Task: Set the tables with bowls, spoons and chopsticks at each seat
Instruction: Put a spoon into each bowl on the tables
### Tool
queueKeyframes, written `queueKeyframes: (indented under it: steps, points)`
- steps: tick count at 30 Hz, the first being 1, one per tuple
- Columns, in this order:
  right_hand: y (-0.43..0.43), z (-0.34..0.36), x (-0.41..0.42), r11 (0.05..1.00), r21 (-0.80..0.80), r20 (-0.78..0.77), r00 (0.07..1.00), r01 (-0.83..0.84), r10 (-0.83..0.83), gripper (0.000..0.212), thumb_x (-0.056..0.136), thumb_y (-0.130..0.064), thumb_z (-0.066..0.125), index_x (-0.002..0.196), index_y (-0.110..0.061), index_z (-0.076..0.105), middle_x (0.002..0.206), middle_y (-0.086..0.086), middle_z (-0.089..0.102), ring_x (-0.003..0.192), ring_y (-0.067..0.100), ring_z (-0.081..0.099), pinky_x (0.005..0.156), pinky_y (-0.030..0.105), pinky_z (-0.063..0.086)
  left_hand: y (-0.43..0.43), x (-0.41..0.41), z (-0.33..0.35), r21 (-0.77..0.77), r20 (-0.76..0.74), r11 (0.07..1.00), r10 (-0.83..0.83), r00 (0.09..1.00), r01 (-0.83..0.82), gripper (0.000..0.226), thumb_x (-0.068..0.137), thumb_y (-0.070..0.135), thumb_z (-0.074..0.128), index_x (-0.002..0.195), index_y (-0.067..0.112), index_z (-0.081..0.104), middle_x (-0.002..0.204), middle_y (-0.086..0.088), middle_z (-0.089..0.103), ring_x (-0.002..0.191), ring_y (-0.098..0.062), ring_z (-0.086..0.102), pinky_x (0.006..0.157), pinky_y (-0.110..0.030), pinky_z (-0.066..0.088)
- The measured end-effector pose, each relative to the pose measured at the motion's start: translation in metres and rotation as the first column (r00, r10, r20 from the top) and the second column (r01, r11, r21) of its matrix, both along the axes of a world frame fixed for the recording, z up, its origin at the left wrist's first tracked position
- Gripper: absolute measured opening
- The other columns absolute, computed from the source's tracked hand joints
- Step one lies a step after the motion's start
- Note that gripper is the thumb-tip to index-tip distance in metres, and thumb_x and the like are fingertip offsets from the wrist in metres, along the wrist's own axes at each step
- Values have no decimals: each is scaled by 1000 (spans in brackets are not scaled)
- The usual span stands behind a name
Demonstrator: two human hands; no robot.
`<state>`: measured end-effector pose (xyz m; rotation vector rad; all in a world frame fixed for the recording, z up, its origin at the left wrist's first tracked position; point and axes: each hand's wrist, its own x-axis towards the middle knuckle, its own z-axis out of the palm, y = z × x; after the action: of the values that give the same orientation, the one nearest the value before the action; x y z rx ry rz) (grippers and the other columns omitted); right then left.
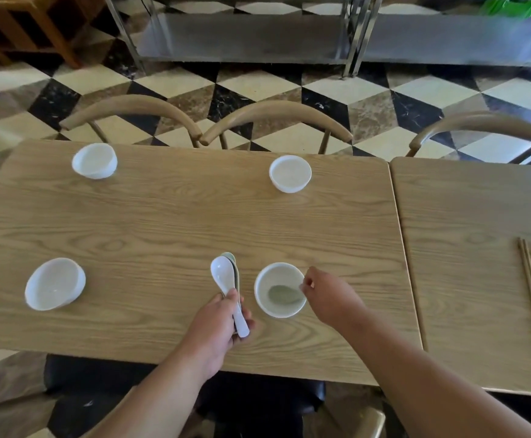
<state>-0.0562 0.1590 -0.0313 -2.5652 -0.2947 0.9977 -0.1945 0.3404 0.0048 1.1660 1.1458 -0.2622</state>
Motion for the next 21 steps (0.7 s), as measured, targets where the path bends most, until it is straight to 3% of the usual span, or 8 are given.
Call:
queueKeyframes:
  steps: [2,4,6,8,10,13,18,21]
  points:
    - [4,2,-7,999,-50,50,999,-4,7,26,108,-41,49,117,-19,60,103,3,67,95,29,63,74,36,46,8,-1,0,-26,12,1000,6,1000,-5,29,114,33,47,105,10,62,83,-8,61,78,-29,69,67,-36,55]
    - [10,9,-18,995,-100,237,971,-7,30,30,106,-41,50,126,-21,60,119,3,67,112,29,60,86,39,48,18,-4,2,-57,20,998,4,1000,-3,28,114,33,47,104,11,62,85,-8,62,82,-29,69,62,-34,54]
    - [32,22,-36,999,2,365,930,41,-39,25,104,-35,53,123,-23,63,120,-2,66,112,25,59,88,36,47,35,-11,4,-85,39,996,12,999,-8,28,115,32,46,105,11,63,88,-7,65,86,-29,71,65,-34,53]
    - [74,36,-59,982,157,244,960,103,-139,11,99,-31,56,102,-27,66,105,-5,69,92,20,65,77,36,52,62,-22,7,-99,63,995,26,998,-19,28,115,32,47,108,10,64,91,-7,70,91,-26,72,72,-37,55]
    - [127,49,-85,956,251,-25,988,153,-151,16,97,-32,58,83,-28,66,89,-1,75,73,17,68,73,46,61,96,-36,12,-83,98,996,23,995,-15,29,114,32,46,110,10,65,91,-6,72,90,-22,70,79,-39,55]
    - [222,70,-140,924,340,-282,956,174,-76,19,101,-36,63,93,-21,71,95,4,82,70,11,72,74,39,65,171,-71,19,-25,154,998,-50,987,55,35,114,35,46,103,9,65,89,-9,70,82,-25,69,81,-42,56]
    - [352,88,-221,852,455,-308,943,260,-124,19,102,-26,70,90,-11,70,92,12,82,67,16,71,78,42,64,297,-136,42,-9,178,998,-60,982,62,38,106,46,51,95,10,58,84,-16,60,67,-30,56,77,-49,51]
    - [403,91,-249,857,452,-301,947,247,-114,28,105,-29,65,94,-6,75,88,12,82,77,28,78,84,45,64,349,-166,46,-21,181,994,-102,978,107,38,112,41,47,95,8,55,70,-12,57,56,-26,52,76,-48,46]
